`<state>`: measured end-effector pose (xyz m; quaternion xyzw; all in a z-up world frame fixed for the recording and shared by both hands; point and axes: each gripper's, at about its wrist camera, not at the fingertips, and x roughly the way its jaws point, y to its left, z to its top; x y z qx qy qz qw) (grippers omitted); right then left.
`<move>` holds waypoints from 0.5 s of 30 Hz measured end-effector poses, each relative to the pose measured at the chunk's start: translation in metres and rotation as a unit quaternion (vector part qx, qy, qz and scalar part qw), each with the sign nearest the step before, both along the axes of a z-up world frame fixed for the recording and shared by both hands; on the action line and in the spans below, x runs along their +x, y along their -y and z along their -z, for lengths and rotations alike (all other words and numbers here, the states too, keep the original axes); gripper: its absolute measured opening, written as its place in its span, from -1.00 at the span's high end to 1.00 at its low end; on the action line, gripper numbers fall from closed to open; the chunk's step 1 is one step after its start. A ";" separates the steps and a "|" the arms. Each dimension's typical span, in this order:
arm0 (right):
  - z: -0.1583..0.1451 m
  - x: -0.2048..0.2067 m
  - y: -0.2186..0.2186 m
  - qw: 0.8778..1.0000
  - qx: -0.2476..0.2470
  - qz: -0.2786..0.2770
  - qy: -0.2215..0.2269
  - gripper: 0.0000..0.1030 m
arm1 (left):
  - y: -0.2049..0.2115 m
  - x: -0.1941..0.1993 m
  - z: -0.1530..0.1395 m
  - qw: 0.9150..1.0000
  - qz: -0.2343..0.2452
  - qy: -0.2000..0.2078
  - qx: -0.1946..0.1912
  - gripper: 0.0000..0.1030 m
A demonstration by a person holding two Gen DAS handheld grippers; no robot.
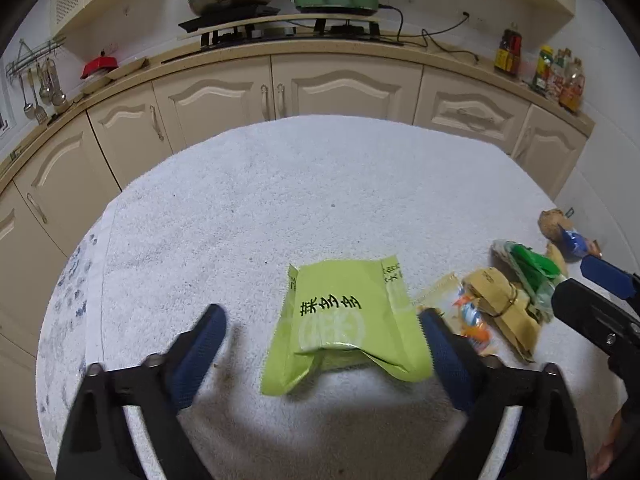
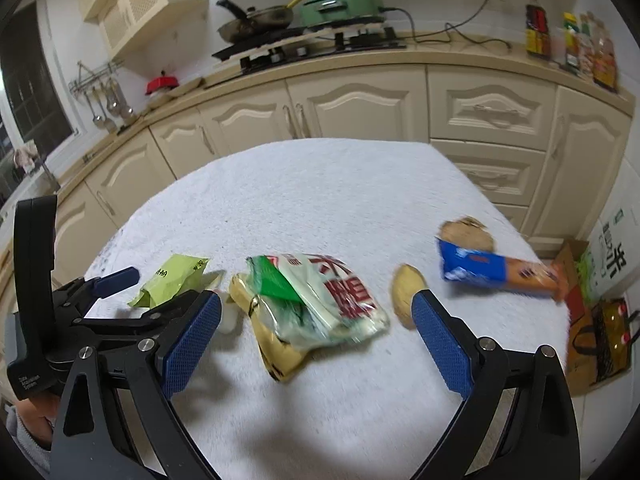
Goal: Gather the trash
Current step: 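Grasp the green snack wrapper with the left tool while the right tool grasps the green-white bag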
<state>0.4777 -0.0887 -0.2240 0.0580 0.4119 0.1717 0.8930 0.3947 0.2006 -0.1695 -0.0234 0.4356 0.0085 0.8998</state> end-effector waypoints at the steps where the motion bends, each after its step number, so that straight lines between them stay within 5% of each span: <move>1: 0.002 0.003 -0.004 1.000 -0.004 -0.004 0.000 -0.90 | -0.003 0.013 0.005 1.000 0.000 -0.007 -0.008 -0.14; 4: 0.009 0.010 -0.012 1.000 -0.008 -0.013 -0.003 -0.88 | -0.005 0.040 0.007 1.000 -0.004 -0.007 -0.016 0.11; 7: 0.015 0.019 -0.015 1.000 0.000 -0.016 -0.014 -0.74 | -0.010 0.036 0.002 1.000 -0.008 -0.003 -0.024 0.18; 9: 0.018 0.022 -0.014 0.999 0.016 -0.020 -0.026 -0.46 | -0.013 0.025 -0.001 1.000 -0.011 0.002 -0.025 0.21; 15: 0.019 0.028 -0.005 0.996 0.070 -0.020 -0.043 -0.22 | -0.010 -0.010 -0.012 0.999 -0.011 0.021 -0.026 0.24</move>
